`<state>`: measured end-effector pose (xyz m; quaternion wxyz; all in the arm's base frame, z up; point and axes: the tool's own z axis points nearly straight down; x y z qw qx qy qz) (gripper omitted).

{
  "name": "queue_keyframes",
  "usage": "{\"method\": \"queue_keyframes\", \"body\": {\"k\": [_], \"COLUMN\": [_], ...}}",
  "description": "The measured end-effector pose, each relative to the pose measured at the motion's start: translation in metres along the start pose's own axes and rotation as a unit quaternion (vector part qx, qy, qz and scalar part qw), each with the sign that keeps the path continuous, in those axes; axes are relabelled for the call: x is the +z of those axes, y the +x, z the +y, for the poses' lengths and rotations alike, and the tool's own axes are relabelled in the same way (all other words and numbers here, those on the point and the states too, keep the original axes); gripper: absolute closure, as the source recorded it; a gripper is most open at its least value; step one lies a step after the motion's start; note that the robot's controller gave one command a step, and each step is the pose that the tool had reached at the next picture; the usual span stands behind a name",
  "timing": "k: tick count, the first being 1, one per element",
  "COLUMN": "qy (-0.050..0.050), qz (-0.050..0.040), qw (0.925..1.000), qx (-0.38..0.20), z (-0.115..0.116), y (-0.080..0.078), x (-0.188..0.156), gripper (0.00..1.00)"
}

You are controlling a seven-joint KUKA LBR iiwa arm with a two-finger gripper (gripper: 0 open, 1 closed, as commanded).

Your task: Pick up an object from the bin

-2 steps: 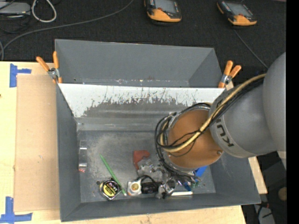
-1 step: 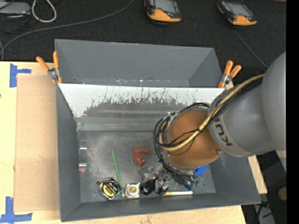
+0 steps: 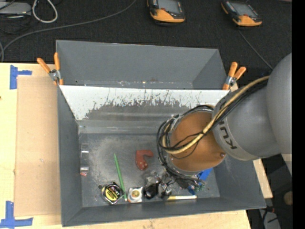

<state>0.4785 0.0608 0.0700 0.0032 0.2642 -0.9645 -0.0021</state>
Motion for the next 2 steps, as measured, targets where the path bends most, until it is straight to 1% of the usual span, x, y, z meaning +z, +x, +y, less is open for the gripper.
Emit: {"method": "queue_keyframes", "body": {"k": [1,2], "qy": [-0.001,-0.003], "qz": [0.0025,0.0066], "qw": [1.0000,1.0000], "qx": [0.001,0.001], "z": [0.001,0.003], "y": [0.002,0.004], "x": [-0.013,-0.047], "gripper": [1.00,1.00]}}
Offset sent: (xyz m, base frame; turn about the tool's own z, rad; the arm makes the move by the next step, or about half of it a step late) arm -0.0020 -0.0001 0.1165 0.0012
